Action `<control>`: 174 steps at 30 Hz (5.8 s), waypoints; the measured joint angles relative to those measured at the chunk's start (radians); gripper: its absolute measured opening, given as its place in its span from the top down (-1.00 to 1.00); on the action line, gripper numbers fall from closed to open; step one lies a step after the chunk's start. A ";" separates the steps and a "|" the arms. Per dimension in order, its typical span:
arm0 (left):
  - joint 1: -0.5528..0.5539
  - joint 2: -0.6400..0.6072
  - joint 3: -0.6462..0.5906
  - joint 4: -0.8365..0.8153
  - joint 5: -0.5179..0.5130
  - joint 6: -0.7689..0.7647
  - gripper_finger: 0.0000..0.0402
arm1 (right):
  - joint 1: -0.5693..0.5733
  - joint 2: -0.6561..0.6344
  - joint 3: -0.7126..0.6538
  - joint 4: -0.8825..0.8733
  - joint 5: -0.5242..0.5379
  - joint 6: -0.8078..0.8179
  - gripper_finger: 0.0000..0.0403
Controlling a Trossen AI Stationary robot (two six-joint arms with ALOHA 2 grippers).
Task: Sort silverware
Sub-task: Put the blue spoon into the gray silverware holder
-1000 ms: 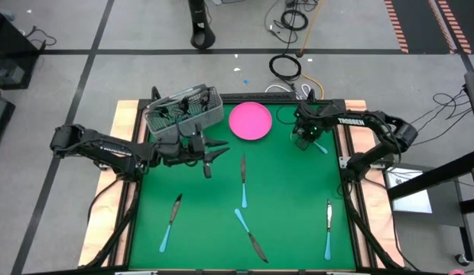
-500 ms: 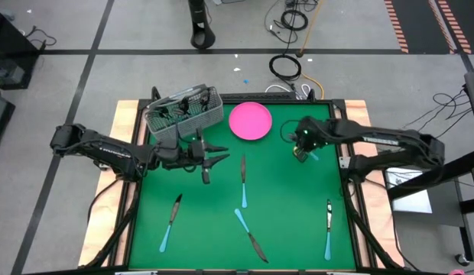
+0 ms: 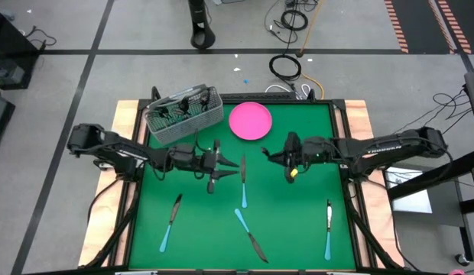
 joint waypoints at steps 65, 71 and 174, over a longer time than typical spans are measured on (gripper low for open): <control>-0.029 0.241 0.119 0.282 -0.046 -0.090 0.95 | 0.174 0.322 -0.007 0.778 0.158 -0.173 1.00; -0.029 0.241 0.119 0.282 -0.046 -0.090 0.97 | 0.174 0.322 -0.007 0.777 0.158 -0.172 1.00; 0.508 -0.166 0.004 -0.464 -0.719 -0.305 1.00 | 0.344 0.069 -0.324 0.372 0.363 0.275 -0.25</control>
